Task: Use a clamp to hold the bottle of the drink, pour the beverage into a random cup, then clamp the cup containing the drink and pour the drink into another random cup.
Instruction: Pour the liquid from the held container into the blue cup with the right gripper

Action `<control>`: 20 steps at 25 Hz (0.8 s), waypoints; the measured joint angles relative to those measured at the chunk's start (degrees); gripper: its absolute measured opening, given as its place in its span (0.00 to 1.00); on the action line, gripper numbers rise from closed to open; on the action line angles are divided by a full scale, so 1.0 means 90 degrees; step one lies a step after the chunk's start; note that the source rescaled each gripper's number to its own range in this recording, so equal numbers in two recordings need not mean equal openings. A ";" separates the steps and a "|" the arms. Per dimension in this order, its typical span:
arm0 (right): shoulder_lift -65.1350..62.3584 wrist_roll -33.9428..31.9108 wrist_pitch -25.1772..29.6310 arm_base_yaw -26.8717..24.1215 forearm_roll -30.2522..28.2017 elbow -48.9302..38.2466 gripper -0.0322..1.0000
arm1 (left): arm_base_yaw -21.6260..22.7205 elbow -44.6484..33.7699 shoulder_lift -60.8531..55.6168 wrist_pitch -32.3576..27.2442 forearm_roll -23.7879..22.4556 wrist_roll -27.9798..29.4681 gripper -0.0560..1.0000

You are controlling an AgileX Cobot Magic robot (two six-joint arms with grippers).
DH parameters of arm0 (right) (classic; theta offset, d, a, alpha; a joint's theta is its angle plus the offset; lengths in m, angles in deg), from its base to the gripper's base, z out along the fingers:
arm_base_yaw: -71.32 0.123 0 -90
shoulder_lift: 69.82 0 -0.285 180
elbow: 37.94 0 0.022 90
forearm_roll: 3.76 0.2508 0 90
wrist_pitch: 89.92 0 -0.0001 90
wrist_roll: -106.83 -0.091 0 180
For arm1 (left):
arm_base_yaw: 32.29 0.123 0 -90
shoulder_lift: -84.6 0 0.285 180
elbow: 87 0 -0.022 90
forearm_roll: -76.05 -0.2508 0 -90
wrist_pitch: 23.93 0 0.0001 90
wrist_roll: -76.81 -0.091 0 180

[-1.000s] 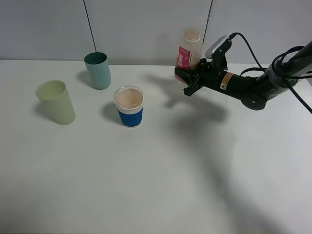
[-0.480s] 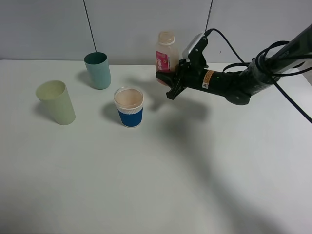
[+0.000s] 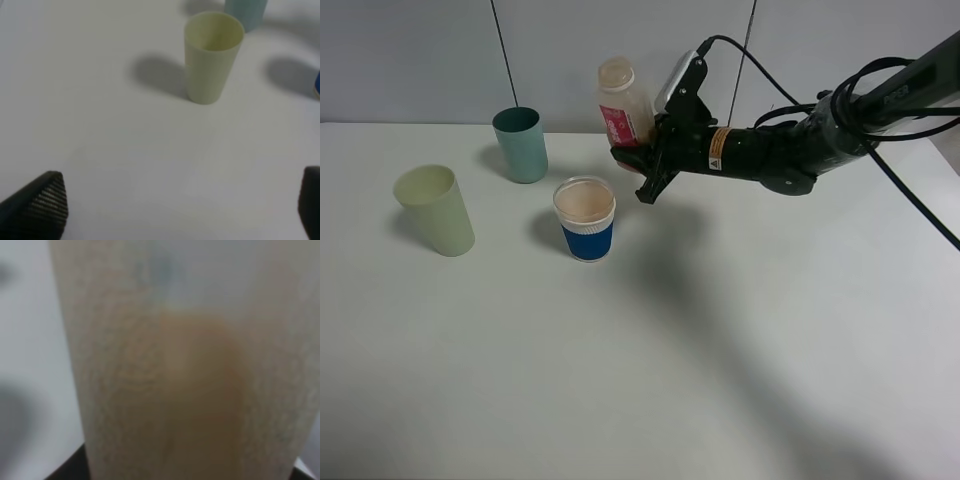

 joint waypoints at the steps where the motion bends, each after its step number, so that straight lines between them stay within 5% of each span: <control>1: -0.0014 0.0010 0.0079 0.0030 -0.0035 0.0000 0.05 | 0.0000 0.0000 0.0000 0.0000 0.0000 0.0000 0.79; 20: -0.0060 0.0611 0.0812 0.0059 -0.0778 0.0014 0.05 | 0.0000 0.0000 0.0000 0.0000 0.0000 0.0000 0.79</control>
